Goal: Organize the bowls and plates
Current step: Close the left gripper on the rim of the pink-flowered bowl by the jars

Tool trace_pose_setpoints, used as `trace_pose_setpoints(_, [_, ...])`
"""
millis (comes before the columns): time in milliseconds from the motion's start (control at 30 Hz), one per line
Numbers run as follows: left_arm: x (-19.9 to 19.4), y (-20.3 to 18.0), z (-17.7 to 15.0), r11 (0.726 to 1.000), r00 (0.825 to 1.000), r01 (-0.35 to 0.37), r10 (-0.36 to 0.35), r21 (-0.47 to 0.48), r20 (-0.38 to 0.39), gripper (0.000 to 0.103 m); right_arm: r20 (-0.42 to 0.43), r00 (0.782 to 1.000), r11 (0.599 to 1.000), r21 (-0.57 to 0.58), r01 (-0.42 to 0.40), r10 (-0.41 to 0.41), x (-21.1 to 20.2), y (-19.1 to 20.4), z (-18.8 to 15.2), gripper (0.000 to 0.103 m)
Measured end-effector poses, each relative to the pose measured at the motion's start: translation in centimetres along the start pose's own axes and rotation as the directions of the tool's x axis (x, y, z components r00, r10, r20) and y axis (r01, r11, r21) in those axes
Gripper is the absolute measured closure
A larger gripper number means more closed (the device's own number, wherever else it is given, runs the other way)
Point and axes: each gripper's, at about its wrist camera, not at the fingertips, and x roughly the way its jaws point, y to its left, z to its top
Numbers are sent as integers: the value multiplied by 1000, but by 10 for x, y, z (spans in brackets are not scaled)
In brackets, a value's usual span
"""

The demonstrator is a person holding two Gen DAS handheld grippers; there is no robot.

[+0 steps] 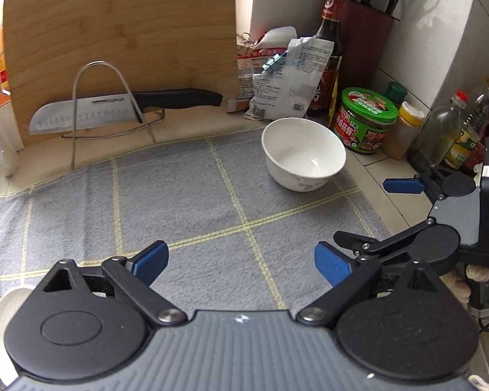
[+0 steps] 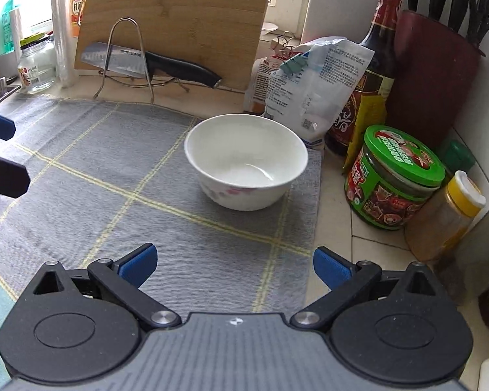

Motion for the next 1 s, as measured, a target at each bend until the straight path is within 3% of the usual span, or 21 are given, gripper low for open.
trace_pose_setpoints(300, [40, -24, 46, 996, 999, 24, -21, 83, -38, 7, 16, 999, 997, -64, -45, 46, 22, -13, 6, 0])
trace_pose_setpoints(600, [88, -29, 83, 995, 992, 70, -62, 69, -109, 7, 13, 996, 988, -129, -84, 86, 47, -14, 15, 0])
trace_pose_setpoints(1000, [141, -39, 116, 990, 982, 119, -107, 73, -155, 11, 41, 992, 985, -134, -112, 119, 66, -23, 23, 0])
